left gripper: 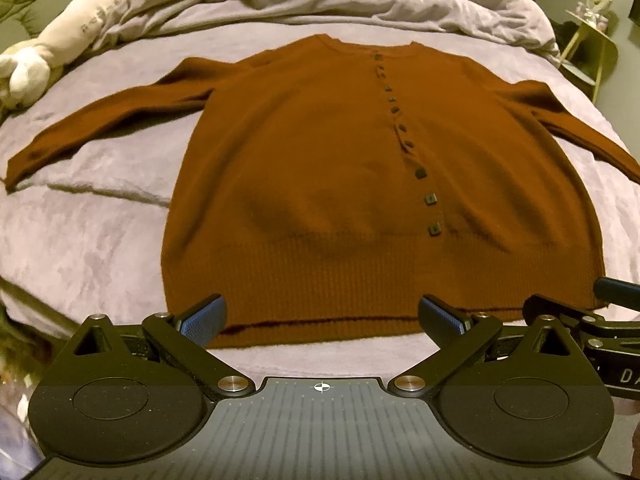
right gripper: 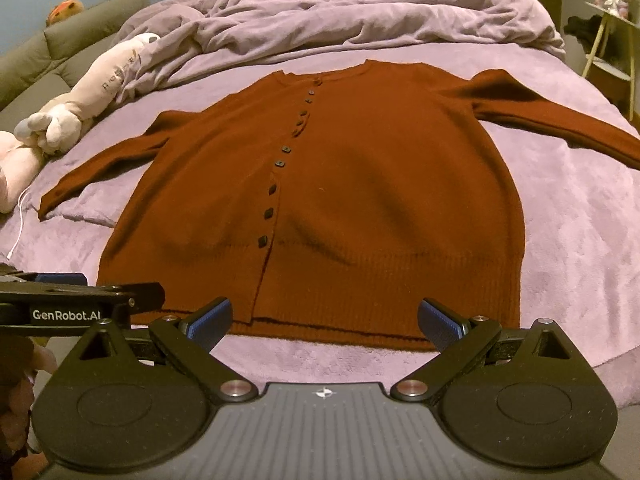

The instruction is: Fold small clothes

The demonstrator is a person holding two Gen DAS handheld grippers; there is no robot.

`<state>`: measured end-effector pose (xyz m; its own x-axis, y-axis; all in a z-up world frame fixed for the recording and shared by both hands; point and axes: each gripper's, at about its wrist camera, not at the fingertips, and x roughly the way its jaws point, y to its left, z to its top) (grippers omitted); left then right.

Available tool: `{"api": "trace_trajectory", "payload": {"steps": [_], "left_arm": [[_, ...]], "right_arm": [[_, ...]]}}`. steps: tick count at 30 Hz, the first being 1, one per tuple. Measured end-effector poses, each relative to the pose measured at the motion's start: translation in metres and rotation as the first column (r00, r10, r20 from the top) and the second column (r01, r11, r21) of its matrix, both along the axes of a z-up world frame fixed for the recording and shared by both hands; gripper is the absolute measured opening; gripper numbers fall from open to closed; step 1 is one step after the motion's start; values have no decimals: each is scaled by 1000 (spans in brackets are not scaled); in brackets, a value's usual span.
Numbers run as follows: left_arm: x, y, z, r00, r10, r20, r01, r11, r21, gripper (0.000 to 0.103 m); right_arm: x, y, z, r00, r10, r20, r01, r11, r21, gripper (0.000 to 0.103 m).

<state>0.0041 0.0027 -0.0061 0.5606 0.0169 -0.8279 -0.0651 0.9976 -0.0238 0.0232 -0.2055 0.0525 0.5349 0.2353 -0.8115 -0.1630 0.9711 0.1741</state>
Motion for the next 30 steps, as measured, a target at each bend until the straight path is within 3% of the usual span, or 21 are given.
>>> {"api": "trace_trajectory", "payload": {"steps": [18, 22, 25, 28, 30], "left_arm": [[16, -3, -14, 998, -10, -58, 10, 1000, 7, 103], [32, 0, -13, 999, -12, -39, 14, 999, 43, 103], [55, 2, -13, 1000, -8, -9, 8, 997, 75, 103], [84, 5, -14, 1000, 18, 7, -18, 996, 92, 103], [106, 5, -16, 999, 38, 25, -40, 995, 95, 103]], "right_arm": [[10, -22, -15, 998, -44, -36, 48, 992, 119, 97], [36, -61, -8, 988, -155, 10, 151, 975, 163, 97], [67, -118, 0, 943, -324, 81, 306, 935, 180, 97], [107, -194, 0, 829, -541, 140, 515, 837, 187, 92], [128, -241, -6, 740, -657, 142, 633, 752, 184, 71]]}}
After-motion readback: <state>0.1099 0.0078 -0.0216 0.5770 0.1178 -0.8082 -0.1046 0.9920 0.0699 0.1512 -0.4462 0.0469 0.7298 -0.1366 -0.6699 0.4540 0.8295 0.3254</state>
